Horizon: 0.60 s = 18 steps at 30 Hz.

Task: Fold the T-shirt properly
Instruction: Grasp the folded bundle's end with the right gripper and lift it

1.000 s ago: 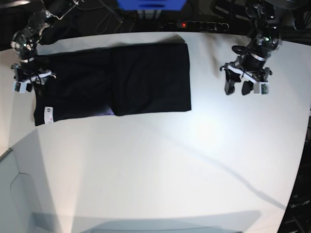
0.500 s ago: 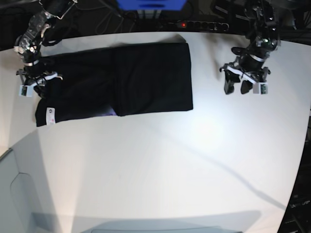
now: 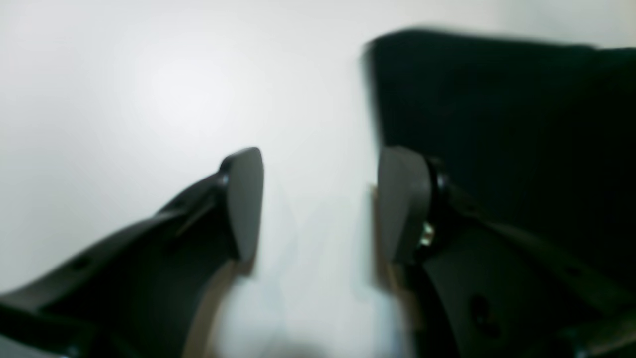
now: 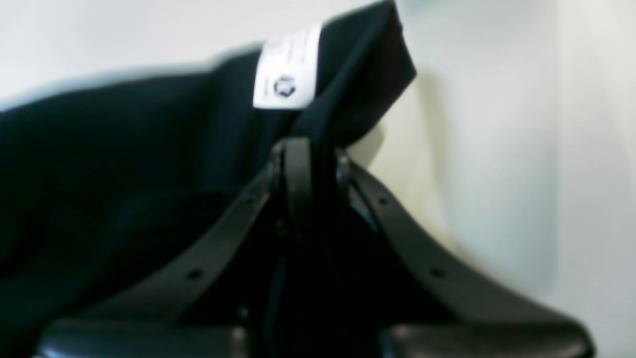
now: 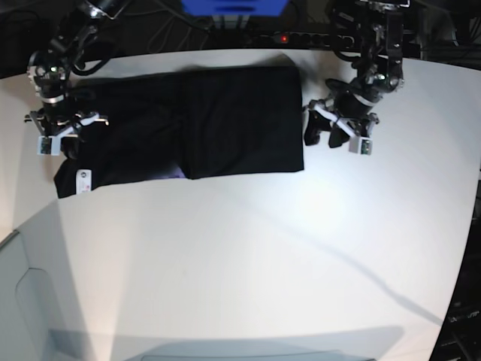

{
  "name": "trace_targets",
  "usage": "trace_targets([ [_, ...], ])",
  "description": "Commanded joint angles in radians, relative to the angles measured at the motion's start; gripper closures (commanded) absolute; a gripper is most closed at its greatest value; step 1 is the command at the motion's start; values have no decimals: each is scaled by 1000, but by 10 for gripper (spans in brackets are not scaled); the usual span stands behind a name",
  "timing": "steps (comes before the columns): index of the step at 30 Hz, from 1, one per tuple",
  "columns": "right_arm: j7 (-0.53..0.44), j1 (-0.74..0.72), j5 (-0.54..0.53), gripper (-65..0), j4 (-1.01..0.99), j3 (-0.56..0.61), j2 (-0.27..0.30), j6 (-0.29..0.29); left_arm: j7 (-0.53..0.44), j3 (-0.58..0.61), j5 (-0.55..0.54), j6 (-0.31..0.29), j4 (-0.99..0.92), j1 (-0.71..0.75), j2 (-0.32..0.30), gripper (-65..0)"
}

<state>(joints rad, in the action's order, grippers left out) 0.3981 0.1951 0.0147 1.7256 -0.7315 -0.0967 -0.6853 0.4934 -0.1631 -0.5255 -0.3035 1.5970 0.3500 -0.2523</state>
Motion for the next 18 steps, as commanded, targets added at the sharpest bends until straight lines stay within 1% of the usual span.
trace_targets([
  [1, -26, 8, -20, 0, 41, 0, -2, -13, -11, 9, -8, 0, 4, -2, -11, -357],
  [5, -26, 17, -22, 0, 149, 23, -54, -13, -11, 56, -8, 0, -45, -39, -11, -357],
  [7, -24, 47, -22, 0, 195, 53, -60, -13, -11, 64, -8, 0, -63, -50, -9, -357],
  [12, -29, 131, -22, 0, 287, 214, -60, -13, -11, 78, 2, 0, -126, -84, 28, -357],
  [18, -35, 197, -22, 0, 301, 448, -60, -13, -11, 81, -5, 0, -148, -99, 32, -357],
])
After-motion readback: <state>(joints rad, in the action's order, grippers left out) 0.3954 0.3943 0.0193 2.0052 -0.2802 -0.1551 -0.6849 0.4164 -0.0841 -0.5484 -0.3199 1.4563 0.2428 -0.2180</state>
